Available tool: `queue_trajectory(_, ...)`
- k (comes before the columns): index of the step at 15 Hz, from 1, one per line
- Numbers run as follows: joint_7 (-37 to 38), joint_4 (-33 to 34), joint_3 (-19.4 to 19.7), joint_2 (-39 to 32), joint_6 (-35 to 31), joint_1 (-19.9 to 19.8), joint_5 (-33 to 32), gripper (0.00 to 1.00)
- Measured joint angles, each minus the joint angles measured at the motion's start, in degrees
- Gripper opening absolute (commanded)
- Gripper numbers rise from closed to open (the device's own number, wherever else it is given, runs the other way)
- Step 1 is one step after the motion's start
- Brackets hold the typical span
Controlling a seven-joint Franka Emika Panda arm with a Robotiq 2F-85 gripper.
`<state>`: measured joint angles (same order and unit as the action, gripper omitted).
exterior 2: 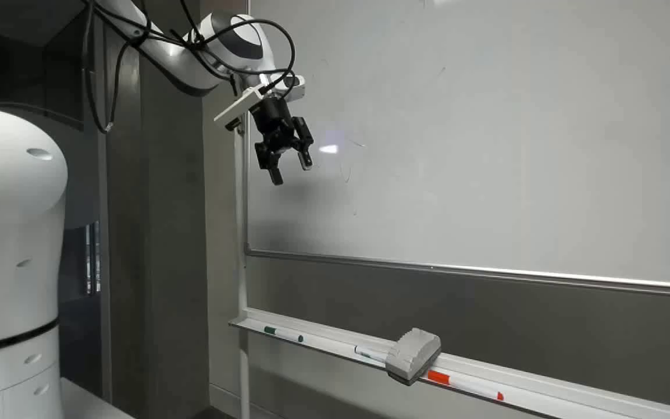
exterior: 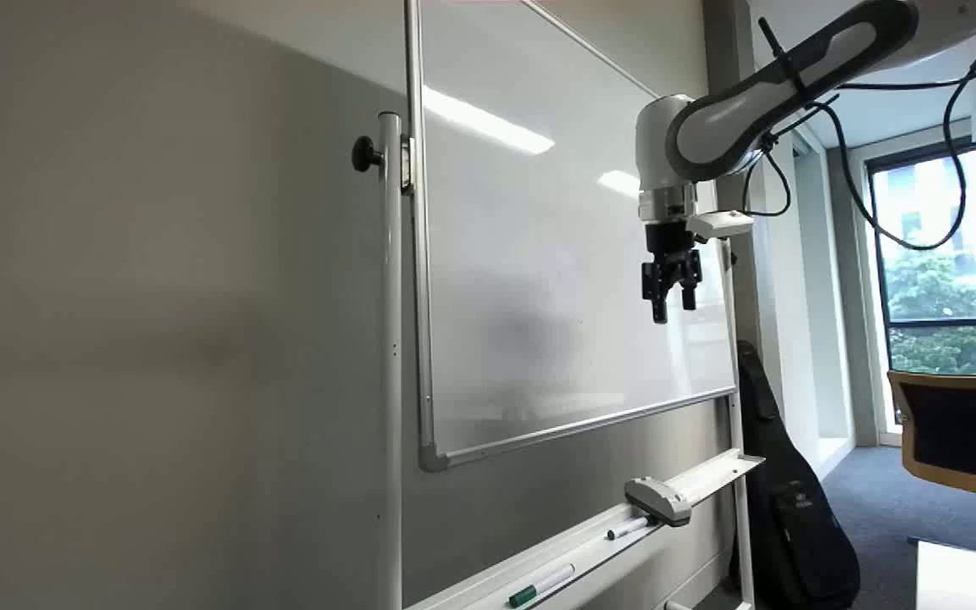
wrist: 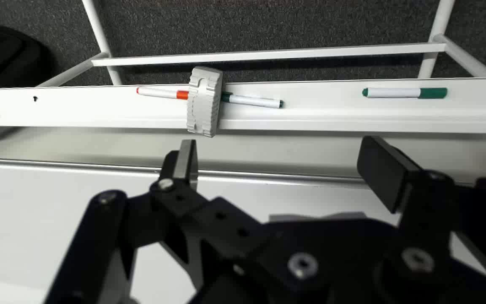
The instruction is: Move the grey eraser to the left
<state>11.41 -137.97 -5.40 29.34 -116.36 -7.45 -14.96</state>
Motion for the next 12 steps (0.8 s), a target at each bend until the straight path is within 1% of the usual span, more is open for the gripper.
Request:
queue_trajectory(10, 0.0, 0.0, 0.0, 0.0, 0.0, 0.1, 0.0, 1.0)
queue_trajectory(12, 0.3, -0.1, 0.2, -0.9, -1.5, 0.1, -0.1, 1.0)
